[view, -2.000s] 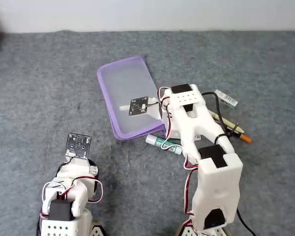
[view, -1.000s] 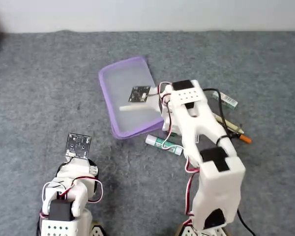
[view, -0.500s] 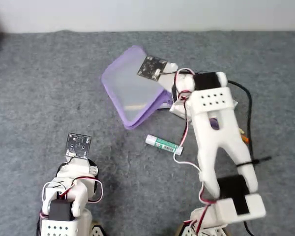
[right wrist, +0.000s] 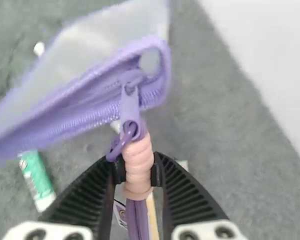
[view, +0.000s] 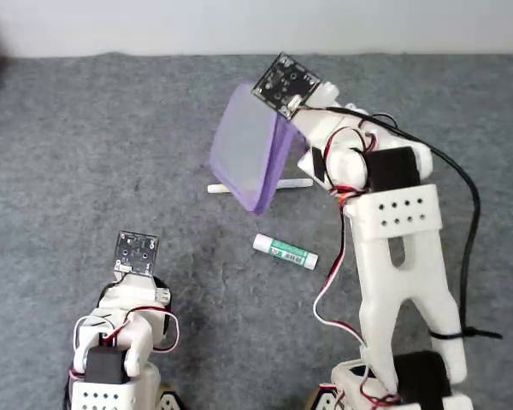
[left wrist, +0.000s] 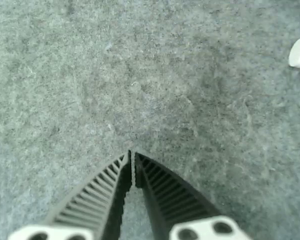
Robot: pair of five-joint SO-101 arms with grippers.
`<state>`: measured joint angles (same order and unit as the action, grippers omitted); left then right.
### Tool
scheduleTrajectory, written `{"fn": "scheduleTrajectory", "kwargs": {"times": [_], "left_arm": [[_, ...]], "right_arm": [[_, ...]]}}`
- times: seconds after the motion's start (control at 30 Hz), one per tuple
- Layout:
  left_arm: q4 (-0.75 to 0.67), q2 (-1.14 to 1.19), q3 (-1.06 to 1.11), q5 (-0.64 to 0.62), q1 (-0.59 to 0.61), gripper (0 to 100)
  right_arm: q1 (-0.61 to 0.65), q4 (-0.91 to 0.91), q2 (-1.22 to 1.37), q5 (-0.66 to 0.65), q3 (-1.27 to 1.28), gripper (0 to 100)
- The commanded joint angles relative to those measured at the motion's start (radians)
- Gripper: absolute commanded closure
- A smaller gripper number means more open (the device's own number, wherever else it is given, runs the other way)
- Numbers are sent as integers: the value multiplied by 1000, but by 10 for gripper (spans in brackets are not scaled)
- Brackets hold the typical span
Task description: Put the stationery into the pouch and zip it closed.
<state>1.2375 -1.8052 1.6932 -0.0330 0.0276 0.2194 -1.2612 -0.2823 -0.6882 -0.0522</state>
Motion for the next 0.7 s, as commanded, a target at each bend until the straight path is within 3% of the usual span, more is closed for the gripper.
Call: {"fn": "scheduleTrajectory", "kwargs": {"times": [0.0,0.47,0.67], "left_arm": [[3,-8,-8,12,5,986],[3,-8,-10,12,-2,986],[3,-8,-10,12,-2,986]], "right_arm": [[-5,47,-64,48,-23,989],[222,-163,-110,46,-25,989],[240,-306,-117,64,-23,989]]}}
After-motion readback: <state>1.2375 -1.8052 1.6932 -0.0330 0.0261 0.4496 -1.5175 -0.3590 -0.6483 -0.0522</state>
